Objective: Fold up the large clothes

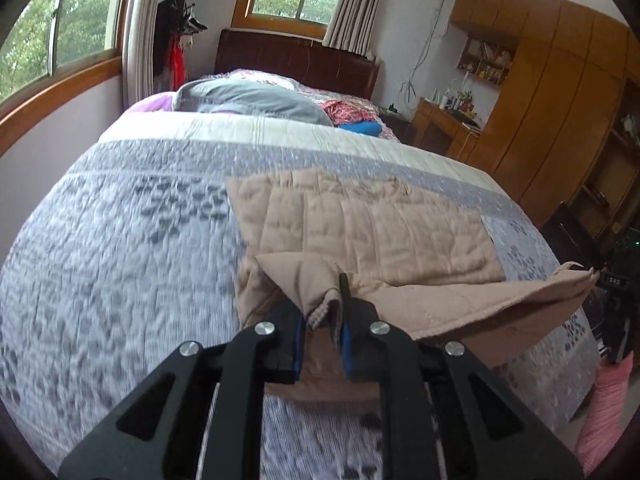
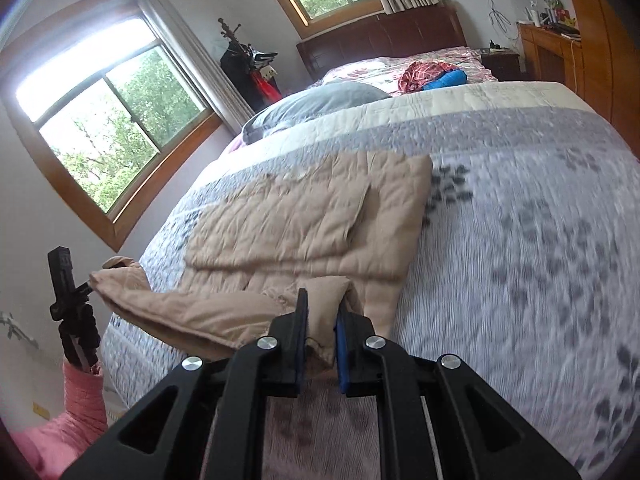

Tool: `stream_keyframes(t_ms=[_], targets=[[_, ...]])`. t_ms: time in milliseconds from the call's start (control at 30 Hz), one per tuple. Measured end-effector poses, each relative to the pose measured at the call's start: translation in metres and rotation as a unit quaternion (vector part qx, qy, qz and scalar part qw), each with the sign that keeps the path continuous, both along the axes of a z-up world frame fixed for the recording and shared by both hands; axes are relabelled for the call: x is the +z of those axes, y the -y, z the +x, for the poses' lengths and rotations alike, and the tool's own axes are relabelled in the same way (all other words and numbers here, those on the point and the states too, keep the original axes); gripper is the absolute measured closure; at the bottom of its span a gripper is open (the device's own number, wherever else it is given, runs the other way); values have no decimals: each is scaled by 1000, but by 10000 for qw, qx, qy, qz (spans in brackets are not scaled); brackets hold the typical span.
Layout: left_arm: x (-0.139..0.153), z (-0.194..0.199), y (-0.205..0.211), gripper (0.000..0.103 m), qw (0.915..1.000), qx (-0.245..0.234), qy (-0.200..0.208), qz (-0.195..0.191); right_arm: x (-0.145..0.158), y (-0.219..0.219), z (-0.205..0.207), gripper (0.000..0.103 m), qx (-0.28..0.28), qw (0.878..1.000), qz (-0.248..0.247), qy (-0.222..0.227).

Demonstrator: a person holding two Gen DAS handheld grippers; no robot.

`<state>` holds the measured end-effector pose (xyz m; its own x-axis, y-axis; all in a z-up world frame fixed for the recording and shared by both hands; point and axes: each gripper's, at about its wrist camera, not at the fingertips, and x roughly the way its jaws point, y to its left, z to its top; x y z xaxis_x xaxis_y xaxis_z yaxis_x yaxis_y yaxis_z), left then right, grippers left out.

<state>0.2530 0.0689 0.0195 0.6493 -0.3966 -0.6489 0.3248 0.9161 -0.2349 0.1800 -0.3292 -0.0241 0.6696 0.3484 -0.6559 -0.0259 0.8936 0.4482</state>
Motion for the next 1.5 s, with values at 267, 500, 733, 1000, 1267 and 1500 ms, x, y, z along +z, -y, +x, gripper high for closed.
stream_keyframes(t_ms=[267,500,733,1000,1267,1500], targets=[[4,89,23,90,9997,226,-75,54,1,28,82,91,-226,9994,139,-230],[-24,165,32,90,9977,451,-493,-55,-23,53,153,91,-371,9966,382,-630],[-61,220,39,90,9940,597,-915,-3,-52,63,213,91,-508,9921,485,-1036],[-101,263,45,86,9886,640,-1366,-38,-87,74,246,91,-647,9858,582,-1433],[-99,271,34,78,9830,540,-1692,-454,-91,82,241,79,-636,9849,900,-1333],[-60,237,4,50,9808,305,-1564,-1128,-64,92,206,62,-753,9897,906,-819]])
